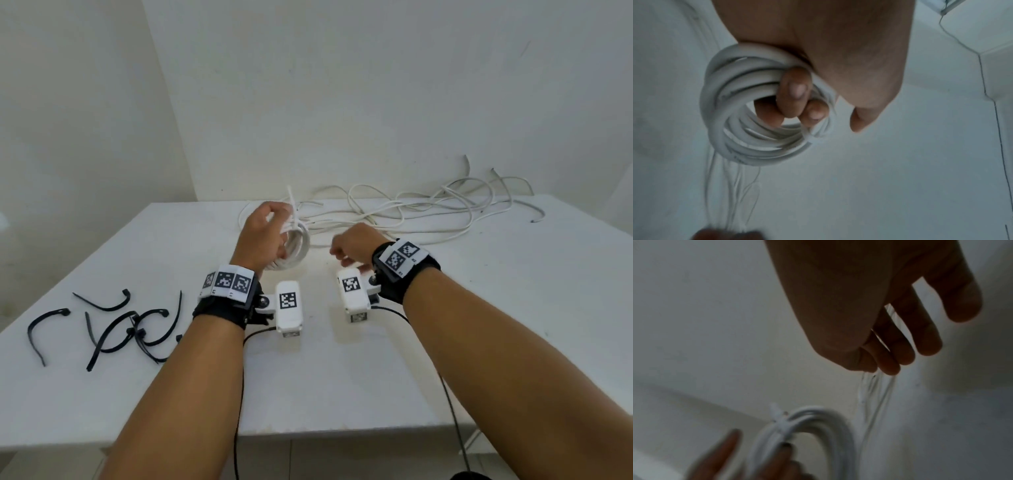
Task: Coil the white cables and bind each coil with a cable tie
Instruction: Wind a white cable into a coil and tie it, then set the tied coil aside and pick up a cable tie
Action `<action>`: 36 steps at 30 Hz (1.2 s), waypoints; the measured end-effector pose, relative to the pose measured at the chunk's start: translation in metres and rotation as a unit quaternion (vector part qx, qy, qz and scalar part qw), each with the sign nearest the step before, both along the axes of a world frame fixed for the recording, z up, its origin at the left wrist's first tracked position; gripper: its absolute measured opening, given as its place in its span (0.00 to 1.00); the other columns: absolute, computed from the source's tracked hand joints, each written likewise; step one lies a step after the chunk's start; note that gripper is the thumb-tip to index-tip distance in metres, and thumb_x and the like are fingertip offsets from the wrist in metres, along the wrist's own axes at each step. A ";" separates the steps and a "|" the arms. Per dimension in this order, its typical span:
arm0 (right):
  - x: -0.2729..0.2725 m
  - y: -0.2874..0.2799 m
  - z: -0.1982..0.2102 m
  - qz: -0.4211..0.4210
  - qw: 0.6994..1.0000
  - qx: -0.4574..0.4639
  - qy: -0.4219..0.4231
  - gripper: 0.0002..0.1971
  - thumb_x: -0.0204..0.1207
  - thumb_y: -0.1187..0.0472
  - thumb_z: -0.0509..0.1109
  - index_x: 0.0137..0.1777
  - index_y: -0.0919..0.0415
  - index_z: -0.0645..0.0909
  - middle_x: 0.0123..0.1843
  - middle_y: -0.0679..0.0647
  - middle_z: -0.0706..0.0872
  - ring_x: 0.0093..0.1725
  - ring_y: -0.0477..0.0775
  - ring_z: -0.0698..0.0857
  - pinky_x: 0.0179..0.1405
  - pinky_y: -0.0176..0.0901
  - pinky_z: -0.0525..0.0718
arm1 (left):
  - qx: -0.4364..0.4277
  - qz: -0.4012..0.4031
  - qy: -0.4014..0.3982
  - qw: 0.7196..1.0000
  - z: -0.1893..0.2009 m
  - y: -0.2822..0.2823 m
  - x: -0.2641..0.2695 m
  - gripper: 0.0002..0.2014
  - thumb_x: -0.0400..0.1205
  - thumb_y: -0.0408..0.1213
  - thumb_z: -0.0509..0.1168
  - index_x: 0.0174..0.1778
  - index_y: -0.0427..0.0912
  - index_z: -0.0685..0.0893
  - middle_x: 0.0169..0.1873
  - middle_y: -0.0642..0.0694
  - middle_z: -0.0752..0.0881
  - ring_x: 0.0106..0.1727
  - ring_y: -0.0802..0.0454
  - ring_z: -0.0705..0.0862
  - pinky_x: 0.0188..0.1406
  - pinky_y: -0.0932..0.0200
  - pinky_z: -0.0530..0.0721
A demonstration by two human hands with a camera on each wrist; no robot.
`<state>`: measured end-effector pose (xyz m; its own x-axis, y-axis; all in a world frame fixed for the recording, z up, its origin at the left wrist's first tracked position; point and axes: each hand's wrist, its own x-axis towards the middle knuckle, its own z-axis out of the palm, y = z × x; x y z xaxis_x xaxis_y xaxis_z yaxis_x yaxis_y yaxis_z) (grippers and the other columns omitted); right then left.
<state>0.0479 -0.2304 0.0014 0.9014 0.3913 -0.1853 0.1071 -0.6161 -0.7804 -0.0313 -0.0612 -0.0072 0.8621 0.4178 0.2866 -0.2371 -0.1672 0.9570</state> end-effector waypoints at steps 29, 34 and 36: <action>0.016 0.073 -0.030 0.150 0.884 -0.441 -0.044 0.68 0.33 0.05 0.44 0.65 0.52 0.80 0.68 0.57 0.82 0.67 0.62 0.79 0.73 0.59 0.69 | 0.513 0.251 0.221 0.791 0.013 0.244 0.083 0.32 0.84 0.65 0.53 0.68 0.38 0.71 0.56 0.33 0.87 0.54 0.33 0.86 0.44 0.48 0.76; 0.026 0.076 -0.030 0.151 0.886 -0.437 -0.015 0.42 0.49 0.09 0.55 0.34 0.52 0.71 0.46 0.52 0.81 0.51 0.56 0.81 0.65 0.49 0.75 | 0.497 0.225 0.288 0.787 -0.012 0.264 0.122 0.39 0.80 0.68 0.56 0.74 0.38 0.64 0.59 0.33 0.85 0.58 0.32 0.85 0.56 0.42 0.80; 0.027 0.075 -0.031 0.156 0.886 -0.437 -0.001 0.39 0.56 0.12 0.57 0.35 0.52 0.75 0.42 0.51 0.82 0.49 0.56 0.82 0.60 0.47 0.77 | 0.496 0.225 0.308 0.780 -0.011 0.267 0.132 0.40 0.81 0.67 0.56 0.77 0.39 0.61 0.61 0.34 0.85 0.61 0.32 0.83 0.63 0.41 0.76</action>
